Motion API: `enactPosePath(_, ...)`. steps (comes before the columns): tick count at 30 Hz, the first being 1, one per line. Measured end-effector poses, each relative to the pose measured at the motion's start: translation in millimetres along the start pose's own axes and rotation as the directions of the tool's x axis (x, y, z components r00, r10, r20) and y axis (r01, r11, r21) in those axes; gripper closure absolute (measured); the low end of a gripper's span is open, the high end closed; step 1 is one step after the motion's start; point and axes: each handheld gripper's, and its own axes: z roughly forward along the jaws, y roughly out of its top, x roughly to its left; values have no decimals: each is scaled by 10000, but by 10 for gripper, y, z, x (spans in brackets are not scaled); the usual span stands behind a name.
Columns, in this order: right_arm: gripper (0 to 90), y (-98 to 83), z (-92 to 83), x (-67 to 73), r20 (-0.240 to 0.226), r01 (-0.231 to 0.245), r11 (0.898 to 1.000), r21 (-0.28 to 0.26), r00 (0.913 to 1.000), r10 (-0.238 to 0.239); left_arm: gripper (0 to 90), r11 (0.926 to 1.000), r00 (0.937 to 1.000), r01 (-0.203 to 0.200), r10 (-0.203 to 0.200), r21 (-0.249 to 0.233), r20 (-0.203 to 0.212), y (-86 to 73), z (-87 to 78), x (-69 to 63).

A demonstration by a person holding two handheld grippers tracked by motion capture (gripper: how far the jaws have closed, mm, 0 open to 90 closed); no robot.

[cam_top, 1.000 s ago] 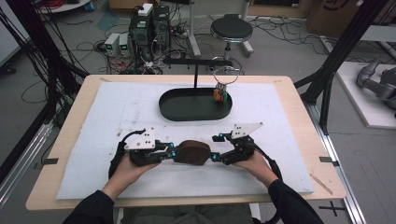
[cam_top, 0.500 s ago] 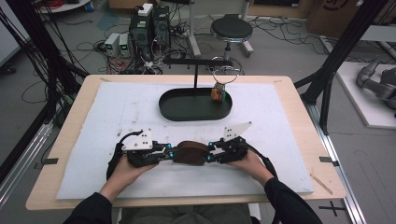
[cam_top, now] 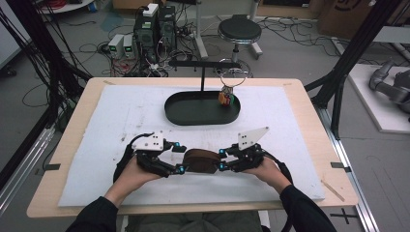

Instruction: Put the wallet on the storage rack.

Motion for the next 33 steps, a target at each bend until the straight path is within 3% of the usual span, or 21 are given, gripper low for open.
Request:
enactPosePath(3, 681, 1, -20, 11, -37, 3, 10000, 6, 10000, -3, 382, 9998, 9999, 40, -43, 177, 144, 12, 73, 2)
enactPosePath(6, 681, 6, -23, 23, -87, 108, 9999, 23, 9999, -108, 452, 9995, 9994, -76, 65, 318, 344, 18, 123, -4)
enactPosePath(11, 681, 8, -26, 25, -113, 139, 9999, 51, 9998, -139, 591, 9995, 9975, -158, 139, 268, 690, 21, 149, -16)
enactPosePath(16, 657, 10, -35, 25, -206, 244, 9997, 5, 9995, -244, 653, 9999, 9958, -62, 54, 82, 912, 24, 128, -6)
enactPosePath(20, 547, 19, -86, 16, 140, 65, 9995, -296, 9999, -61, 661, 9998, 9969, -201, 200, 0, 764, 35, 104, 5)
enactPosePath(24, 444, 14, -248, -6, 1066, -74, 9973, -731, 9942, 152, 662, 9998, 9987, -95, 104, -177, 498, 55, 57, 31)
enactPosePath(26, 397, -3, -365, -32, 1728, -243, 9944, -1027, 9841, 419, 661, 9998, 9992, 95, -87, -194, 384, 81, 31, 59)
enactPosePath(28, 383, -35, -492, -62, 2424, -446, 9898, -1354, 9671, 767, 661, 9992, 9996, 214, -207, -324, 201, 116, 9, 81)
enactPosePath(30, 379, -73, -610, -84, 3172, -577, 9859, -1574, 9424, 1058, 661, 9986, 9996, 276, -275, -452, 46, 155, -11, 113)
enactPosePath(33, 380, -137, -743, -107, 4153, -818, 9797, -1830, 8968, 1525, 662, 9975, 9990, 350, -367, -611, -258, 209, -31, 160)
